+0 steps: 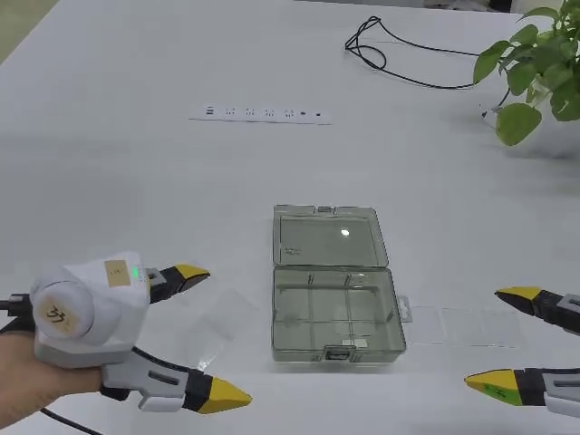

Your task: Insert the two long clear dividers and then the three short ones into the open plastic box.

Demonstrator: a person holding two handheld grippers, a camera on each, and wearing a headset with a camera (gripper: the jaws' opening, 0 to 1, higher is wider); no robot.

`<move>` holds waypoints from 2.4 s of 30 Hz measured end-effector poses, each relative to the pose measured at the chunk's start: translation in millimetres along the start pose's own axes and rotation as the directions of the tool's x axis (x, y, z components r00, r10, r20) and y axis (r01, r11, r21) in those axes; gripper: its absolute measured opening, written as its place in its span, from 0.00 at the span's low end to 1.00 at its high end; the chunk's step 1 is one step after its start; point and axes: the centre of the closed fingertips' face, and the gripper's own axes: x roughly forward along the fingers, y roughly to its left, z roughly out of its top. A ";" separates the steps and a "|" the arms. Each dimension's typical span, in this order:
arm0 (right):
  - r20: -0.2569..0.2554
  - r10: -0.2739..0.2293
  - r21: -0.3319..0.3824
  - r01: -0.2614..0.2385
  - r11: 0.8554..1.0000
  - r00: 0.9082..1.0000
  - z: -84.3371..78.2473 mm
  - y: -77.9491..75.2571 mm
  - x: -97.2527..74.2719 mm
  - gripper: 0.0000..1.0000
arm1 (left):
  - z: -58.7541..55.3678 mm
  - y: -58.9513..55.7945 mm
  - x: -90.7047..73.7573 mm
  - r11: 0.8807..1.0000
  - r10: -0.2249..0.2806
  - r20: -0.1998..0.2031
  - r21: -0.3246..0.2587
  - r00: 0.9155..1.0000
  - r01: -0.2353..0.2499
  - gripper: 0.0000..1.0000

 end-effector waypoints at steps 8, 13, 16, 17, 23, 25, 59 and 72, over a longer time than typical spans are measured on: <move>0.000 0.000 0.001 0.000 1.000 1.000 -0.4 -1.1 0.5 0.80 | -0.3 0.7 0.0 1.000 0.001 -0.001 -0.003 1.000 -0.001 0.99; 0.003 -0.001 0.003 0.001 1.000 1.000 -0.1 -1.4 1.1 0.80 | -0.6 0.4 0.3 1.000 -0.001 -0.003 -0.002 1.000 0.001 0.99; 0.003 0.000 0.004 0.000 1.000 1.000 -0.2 -1.0 1.7 0.80 | -1.0 1.0 0.3 1.000 0.000 -0.005 -0.002 1.000 0.000 0.99; 0.004 -0.001 0.005 0.001 1.000 1.000 -0.1 -1.1 1.7 0.80 | -0.9 1.1 0.3 1.000 0.000 -0.004 -0.003 1.000 0.000 0.99; 0.006 -0.003 0.007 0.002 1.000 1.000 -0.3 -1.9 2.0 0.80 | -1.1 1.2 0.4 1.000 0.000 -0.007 -0.004 1.000 0.000 0.99; 0.006 -0.003 0.008 0.003 1.000 1.000 -0.5 -2.0 2.0 0.80 | -1.0 1.5 0.5 1.000 -0.001 -0.007 -0.003 1.000 0.001 0.98; 0.026 -0.011 0.022 0.010 1.000 1.000 4.1 -4.2 2.2 0.80 | -19.2 53.4 -18.6 0.985 0.138 -0.078 -0.097 0.987 -0.145 0.84; 0.030 -0.009 0.031 0.008 0.999 1.000 5.2 -3.9 6.1 0.79 | -47.7 79.8 -26.5 0.952 0.190 -0.197 -0.203 0.962 -0.230 0.73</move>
